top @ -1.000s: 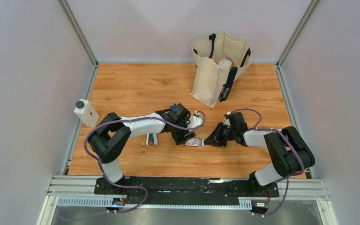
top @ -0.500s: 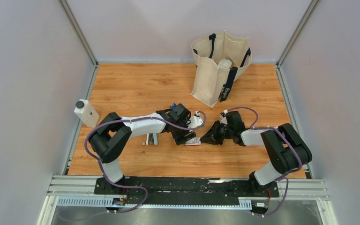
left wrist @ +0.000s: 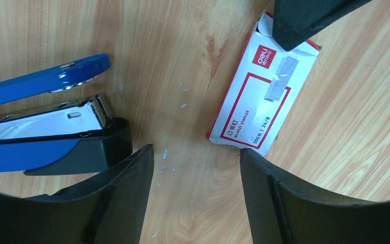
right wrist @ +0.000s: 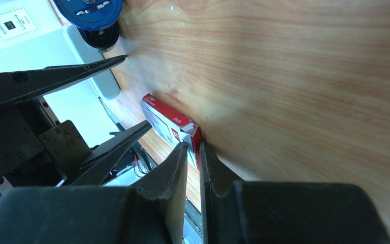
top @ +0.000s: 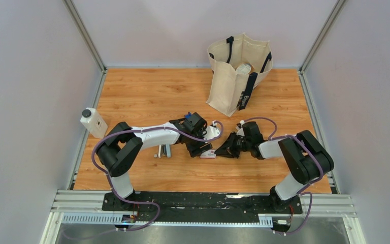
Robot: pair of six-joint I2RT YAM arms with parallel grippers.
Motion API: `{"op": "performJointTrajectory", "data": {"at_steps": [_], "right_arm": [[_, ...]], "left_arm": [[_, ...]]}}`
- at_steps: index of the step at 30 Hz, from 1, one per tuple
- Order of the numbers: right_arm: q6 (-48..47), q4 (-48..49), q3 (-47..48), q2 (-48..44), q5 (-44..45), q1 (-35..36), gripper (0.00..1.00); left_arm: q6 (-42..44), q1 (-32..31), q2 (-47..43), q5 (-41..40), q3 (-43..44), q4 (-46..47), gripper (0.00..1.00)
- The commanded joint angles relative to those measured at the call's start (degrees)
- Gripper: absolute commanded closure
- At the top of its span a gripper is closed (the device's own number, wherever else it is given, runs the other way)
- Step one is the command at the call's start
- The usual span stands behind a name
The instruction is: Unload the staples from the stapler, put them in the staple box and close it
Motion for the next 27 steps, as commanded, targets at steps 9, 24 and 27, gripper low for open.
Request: {"op": "performJointTrajectory", "data": {"at_steps": [9,24,27], "right_arm": [[-0.6,0.8,-1.6,-1.4,-1.5,1.2,0.76],[-17.0,-26.7,2.4,-12.5,0.6,-8.6,0.22],[-21.5,-35.5,6.7,-17.4,5.6,-8.6,0.00]], "left_arm": [[1.6,-1.3,0.9,0.4,1.2,-1.1,0.30],[4.7,-0.1,-5.5,4.4,5.7,-10.1,0.24],[6.1,1.5,-8.1,7.8,11.6,-19.3,0.17]]}}
